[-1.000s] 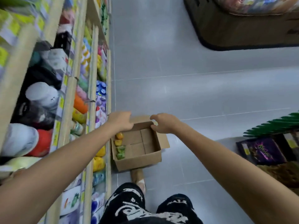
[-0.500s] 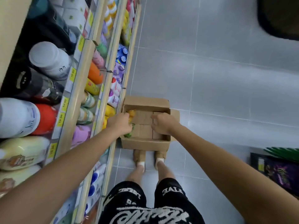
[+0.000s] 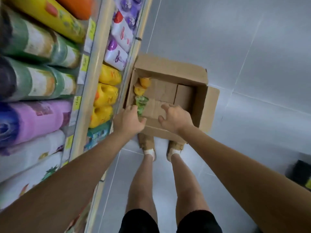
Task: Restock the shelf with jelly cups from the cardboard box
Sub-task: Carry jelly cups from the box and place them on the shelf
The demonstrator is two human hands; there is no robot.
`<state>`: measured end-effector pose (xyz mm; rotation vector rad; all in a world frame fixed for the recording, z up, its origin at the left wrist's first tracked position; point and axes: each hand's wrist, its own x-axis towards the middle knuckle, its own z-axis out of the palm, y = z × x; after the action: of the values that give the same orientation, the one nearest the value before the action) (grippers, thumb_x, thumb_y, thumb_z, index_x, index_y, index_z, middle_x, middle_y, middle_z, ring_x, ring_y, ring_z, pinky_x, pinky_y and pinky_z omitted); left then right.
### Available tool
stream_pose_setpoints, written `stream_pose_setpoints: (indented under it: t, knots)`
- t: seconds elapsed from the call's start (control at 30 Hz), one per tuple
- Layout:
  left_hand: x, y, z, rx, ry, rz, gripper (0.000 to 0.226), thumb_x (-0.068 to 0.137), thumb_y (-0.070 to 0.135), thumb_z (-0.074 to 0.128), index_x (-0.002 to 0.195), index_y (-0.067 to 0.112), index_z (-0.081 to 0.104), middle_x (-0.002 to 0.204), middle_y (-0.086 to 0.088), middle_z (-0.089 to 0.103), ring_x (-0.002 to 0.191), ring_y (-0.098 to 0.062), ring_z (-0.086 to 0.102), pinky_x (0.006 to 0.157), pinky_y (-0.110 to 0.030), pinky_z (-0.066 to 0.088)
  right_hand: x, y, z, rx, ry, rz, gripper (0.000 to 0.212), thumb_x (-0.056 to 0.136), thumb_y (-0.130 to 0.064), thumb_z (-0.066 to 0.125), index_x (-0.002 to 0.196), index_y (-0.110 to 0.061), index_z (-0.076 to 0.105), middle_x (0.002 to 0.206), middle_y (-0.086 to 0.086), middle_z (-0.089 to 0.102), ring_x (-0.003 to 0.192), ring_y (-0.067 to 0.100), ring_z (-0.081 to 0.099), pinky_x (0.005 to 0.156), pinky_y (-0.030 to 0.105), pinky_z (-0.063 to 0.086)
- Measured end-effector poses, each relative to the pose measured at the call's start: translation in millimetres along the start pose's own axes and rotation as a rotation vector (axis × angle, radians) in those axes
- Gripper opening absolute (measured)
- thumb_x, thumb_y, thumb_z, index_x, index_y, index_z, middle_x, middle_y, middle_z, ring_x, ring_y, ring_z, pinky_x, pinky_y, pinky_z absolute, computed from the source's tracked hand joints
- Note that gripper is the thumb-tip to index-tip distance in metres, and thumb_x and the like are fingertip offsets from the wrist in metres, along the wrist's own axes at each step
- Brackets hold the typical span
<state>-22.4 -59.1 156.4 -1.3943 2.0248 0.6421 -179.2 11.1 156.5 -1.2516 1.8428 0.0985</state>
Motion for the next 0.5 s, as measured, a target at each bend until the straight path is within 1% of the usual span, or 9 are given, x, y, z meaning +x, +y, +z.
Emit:
stream_pose_setpoints:
  t: [0.03, 0.13, 0.27, 0.37, 0.5]
  knots:
    - [15.4, -3.7, 15.3, -0.009, 0.006, -0.009, 0.047, 0.086, 0.047, 0.056, 0.121, 0.015, 0.051, 0.123, -0.009, 0.055, 0.114, -0.032, 0.053, 0.082, -0.038, 0.045, 16.9, 5.0, 16.3, 0.000, -0.004, -0.002, 0.047, 0.092, -0.037, 0.046, 0.135, -0.016, 0.045, 0.122, 0.012, 0.060, 0.114, 0.029, 0.052, 0.085, 0.041, 0.051]
    - [63.3, -15.5, 65.1, -0.017, -0.045, -0.021, 0.044, 0.086, 0.045, 0.057, 0.118, 0.016, 0.051, 0.124, -0.007, 0.053, 0.117, -0.030, 0.050, 0.083, -0.037, 0.043, 68.7, 19.3, 64.9, 0.000, -0.054, 0.006, 0.046, 0.093, -0.036, 0.046, 0.134, -0.015, 0.044, 0.124, 0.011, 0.057, 0.117, 0.029, 0.050, 0.083, 0.038, 0.048]
    - [123.9, -31.3, 123.7, 0.111, -0.095, 0.052, 0.046, 0.087, 0.047, 0.055, 0.120, 0.015, 0.047, 0.126, -0.008, 0.050, 0.119, -0.029, 0.047, 0.088, -0.039, 0.044, 134.2, 38.8, 119.9, -0.030, -0.106, -0.001, 0.049, 0.094, -0.038, 0.044, 0.137, -0.016, 0.040, 0.125, 0.011, 0.055, 0.117, 0.030, 0.050, 0.081, 0.038, 0.045]
    - [162.5, -39.4, 156.3, 0.179, -0.113, 0.060, 0.049, 0.087, 0.049, 0.055, 0.119, 0.013, 0.047, 0.124, -0.009, 0.049, 0.117, -0.029, 0.047, 0.086, -0.039, 0.044, 177.5, 50.8, 155.7, -0.052, -0.120, 0.001, 0.048, 0.094, -0.038, 0.045, 0.136, -0.015, 0.041, 0.124, 0.012, 0.056, 0.118, 0.031, 0.049, 0.078, 0.036, 0.040]
    - [200.7, -46.2, 195.6, 0.241, -0.170, 0.041, 0.059, 0.088, 0.051, 0.056, 0.127, 0.010, 0.041, 0.129, -0.013, 0.045, 0.121, -0.029, 0.043, 0.088, -0.039, 0.044, 226.1, 57.2, 198.2, -0.028, -0.108, 0.023, 0.052, 0.094, -0.040, 0.045, 0.139, -0.015, 0.037, 0.129, 0.012, 0.053, 0.123, 0.031, 0.046, 0.088, 0.038, 0.043]
